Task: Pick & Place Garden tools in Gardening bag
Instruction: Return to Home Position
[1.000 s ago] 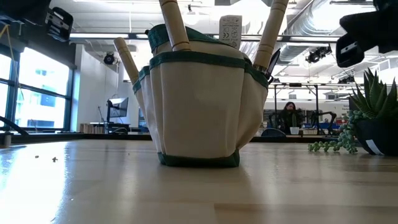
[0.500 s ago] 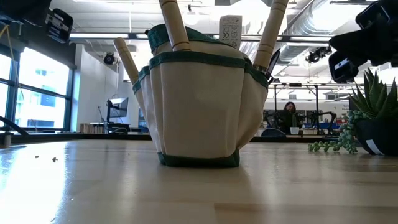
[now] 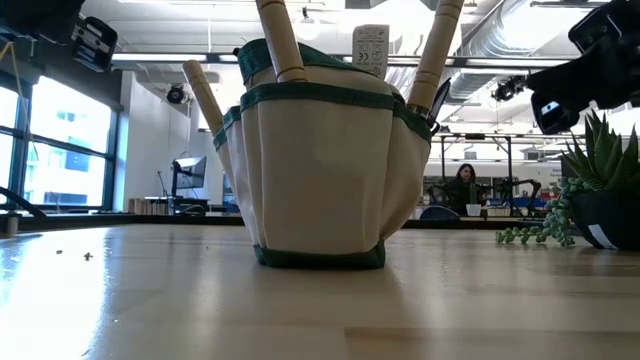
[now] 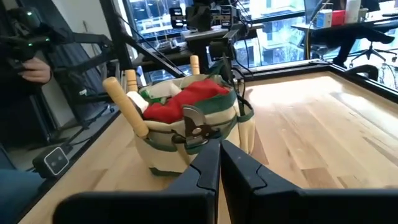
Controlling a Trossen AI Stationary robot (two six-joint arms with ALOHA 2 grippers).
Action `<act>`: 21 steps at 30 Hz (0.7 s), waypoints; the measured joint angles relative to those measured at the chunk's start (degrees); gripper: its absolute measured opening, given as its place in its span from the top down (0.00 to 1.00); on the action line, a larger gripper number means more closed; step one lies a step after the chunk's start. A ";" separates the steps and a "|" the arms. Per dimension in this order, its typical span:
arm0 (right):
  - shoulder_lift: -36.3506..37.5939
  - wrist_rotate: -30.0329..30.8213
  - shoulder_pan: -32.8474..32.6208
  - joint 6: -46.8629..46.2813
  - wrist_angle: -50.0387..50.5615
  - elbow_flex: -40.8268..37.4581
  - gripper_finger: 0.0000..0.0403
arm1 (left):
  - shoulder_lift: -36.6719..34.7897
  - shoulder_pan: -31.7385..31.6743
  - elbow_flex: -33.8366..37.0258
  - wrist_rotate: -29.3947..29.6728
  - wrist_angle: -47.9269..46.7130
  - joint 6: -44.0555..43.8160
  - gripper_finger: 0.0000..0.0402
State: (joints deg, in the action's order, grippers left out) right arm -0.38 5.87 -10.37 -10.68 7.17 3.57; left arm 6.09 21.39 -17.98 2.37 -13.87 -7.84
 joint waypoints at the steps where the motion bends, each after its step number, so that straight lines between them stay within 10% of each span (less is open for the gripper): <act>1: 0.00 -0.36 0.00 0.30 -0.20 -0.02 0.99 | 0.00 0.00 0.00 0.00 0.00 0.00 1.00; 21: -0.17 1.03 -0.02 0.98 -10.58 -3.10 0.99 | 0.02 0.02 0.00 -0.19 0.09 0.44 1.00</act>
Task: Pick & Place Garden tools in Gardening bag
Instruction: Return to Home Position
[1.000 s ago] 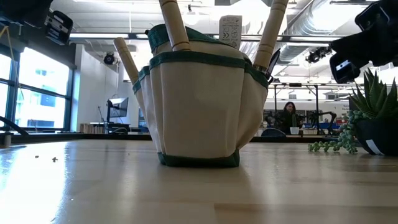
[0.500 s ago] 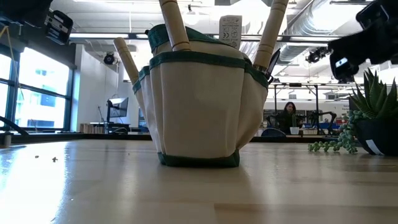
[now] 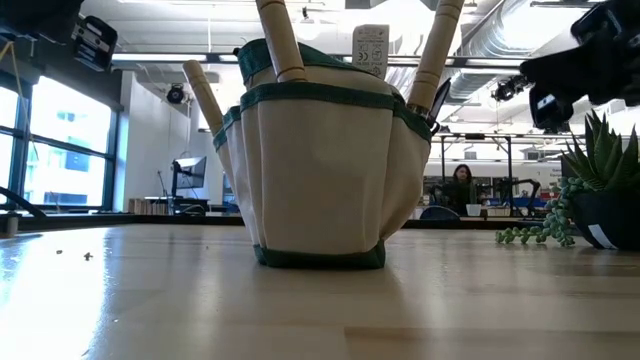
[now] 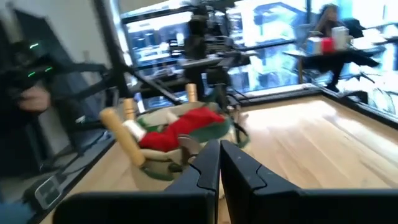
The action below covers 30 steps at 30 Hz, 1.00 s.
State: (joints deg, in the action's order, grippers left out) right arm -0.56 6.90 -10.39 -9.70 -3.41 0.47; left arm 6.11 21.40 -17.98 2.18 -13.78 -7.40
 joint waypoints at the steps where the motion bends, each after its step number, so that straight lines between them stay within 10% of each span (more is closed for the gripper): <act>1: -0.02 1.20 0.02 -1.22 0.23 -0.02 0.99 | 0.00 -0.01 0.00 -0.02 0.05 0.04 1.00; 14: -0.15 3.25 0.02 -2.09 0.32 -0.04 0.99 | 0.00 0.01 0.19 -1.84 -2.95 4.91 1.00; 30: -0.17 3.47 0.02 -2.09 0.27 -0.09 0.99 | -0.37 0.01 11.66 -9.72 15.14 9.91 1.00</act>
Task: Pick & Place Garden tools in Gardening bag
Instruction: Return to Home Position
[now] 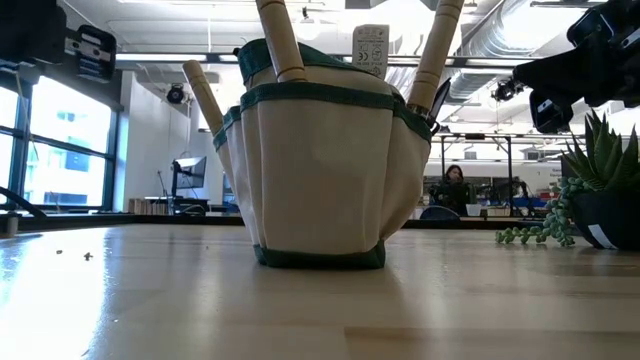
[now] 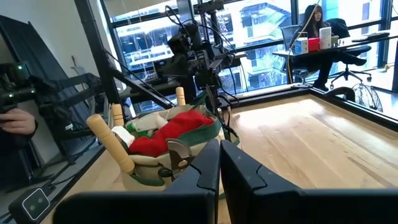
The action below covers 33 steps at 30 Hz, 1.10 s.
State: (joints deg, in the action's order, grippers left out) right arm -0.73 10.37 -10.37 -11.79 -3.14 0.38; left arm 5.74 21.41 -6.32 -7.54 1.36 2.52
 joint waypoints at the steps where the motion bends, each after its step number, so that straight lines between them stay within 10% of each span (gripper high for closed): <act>1: 0.00 0.00 0.00 0.00 -0.02 0.00 0.99 | 0.02 0.00 1.01 -1.17 2.09 0.62 1.00; 33: -0.07 0.00 0.00 0.00 -0.24 -0.07 0.99 | 0.00 -2.29 5.65 3.63 5.84 9.55 1.00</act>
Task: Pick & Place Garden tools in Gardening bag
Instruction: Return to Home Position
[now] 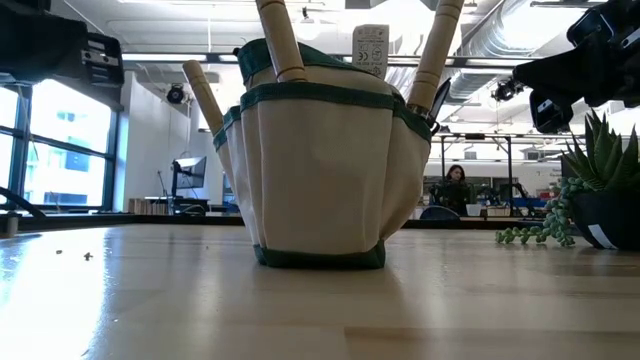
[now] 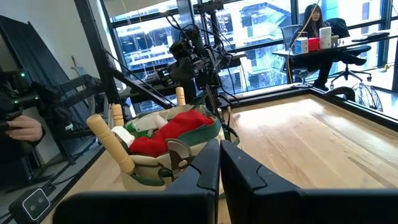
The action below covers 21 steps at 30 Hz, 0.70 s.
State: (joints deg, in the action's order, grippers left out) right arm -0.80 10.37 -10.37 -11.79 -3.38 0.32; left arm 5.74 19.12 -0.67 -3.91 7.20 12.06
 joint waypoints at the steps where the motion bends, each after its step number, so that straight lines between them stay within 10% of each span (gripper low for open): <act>1: 0.00 0.00 -0.02 0.00 -0.02 0.00 0.99 | 0.00 -1.30 0.01 -0.78 -0.20 -0.28 1.00; 7: 0.00 -0.02 -0.01 0.00 -0.02 0.00 0.99 | -0.02 -11.90 0.01 -14.99 0.64 -2.57 1.00; 13: 0.00 -0.03 0.00 0.00 -0.04 0.00 0.99 | 0.00 -18.80 0.01 -17.23 -0.06 -7.98 1.00; 21: 0.00 -0.04 0.00 0.00 -0.04 0.00 0.99 | 0.02 -19.11 0.01 -3.50 0.38 -12.76 1.00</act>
State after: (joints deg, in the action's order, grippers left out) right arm -0.80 10.33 -10.37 -11.79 -3.42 0.32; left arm 5.76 0.01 -0.67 -7.41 7.57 -0.70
